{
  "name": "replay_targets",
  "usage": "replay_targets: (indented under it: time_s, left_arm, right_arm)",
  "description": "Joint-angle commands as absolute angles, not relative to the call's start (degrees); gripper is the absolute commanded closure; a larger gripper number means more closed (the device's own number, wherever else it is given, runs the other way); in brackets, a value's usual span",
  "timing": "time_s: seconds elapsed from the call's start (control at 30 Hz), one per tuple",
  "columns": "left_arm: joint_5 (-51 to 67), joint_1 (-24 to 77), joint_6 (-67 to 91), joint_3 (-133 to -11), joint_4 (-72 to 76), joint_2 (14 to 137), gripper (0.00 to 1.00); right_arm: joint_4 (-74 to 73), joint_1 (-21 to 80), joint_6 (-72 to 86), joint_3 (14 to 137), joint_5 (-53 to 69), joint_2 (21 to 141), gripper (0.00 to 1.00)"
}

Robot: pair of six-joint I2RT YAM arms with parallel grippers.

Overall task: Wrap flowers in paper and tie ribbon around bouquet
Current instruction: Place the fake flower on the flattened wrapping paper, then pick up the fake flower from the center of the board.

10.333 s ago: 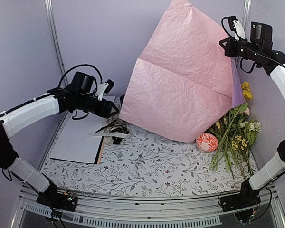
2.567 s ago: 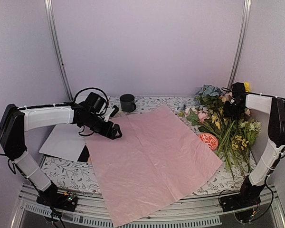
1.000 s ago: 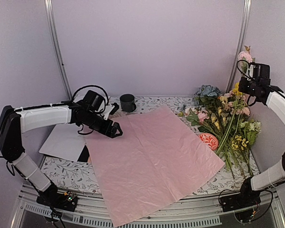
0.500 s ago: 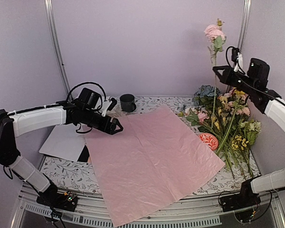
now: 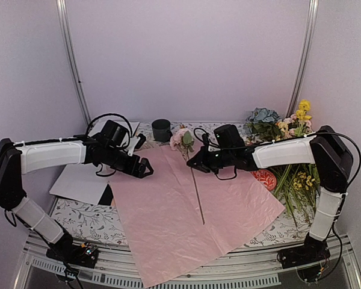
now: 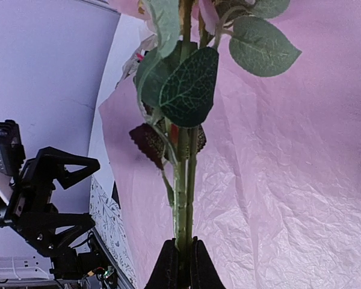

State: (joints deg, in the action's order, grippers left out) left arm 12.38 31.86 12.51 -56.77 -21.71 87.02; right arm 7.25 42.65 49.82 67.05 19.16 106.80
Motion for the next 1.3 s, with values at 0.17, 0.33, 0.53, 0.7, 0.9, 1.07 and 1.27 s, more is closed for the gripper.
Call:
replay_targets:
  time_s: [0.17,0.33,0.53,0.7,0.9,1.07,1.27]
  left_arm:
    - [10.91,31.99,11.43,-56.42,-20.6,87.81,0.11]
    - [10.38,31.95,10.93,-56.25,-20.65,87.93,0.11]
    - [10.78,31.86,10.81,-57.21,-20.81,89.04,0.11]
    - [10.62,31.82,10.16,-58.32,-21.67,89.7,0.11]
    - [11.05,31.82,10.13,-58.37,-21.75,89.18,0.11]
    - [10.74,31.9,10.14,-58.4,-21.97,89.22,0.11]
    - [11.64,31.97,9.13,-61.25,-24.68,88.62,0.11]
  right_arm:
    - [7.23,43.07,51.92,74.84,10.66,114.3,1.0]
    - [5.14,43.06,51.21,76.63,8.01,116.61,1.0]
    - [-0.34,43.04,48.33,81.8,4.78,118.52,0.72]
    - [-7.36,42.11,40.19,82.24,-4.67,109.59,0.45]
    - [-15.43,26.51,33.75,72.55,-7.43,90.63,0.57]
    - [-19.01,6.77,30.53,62.06,-3.83,76.02,0.63]
    - [-25.3,-8.22,24.21,60.99,2.22,76.25,0.63]
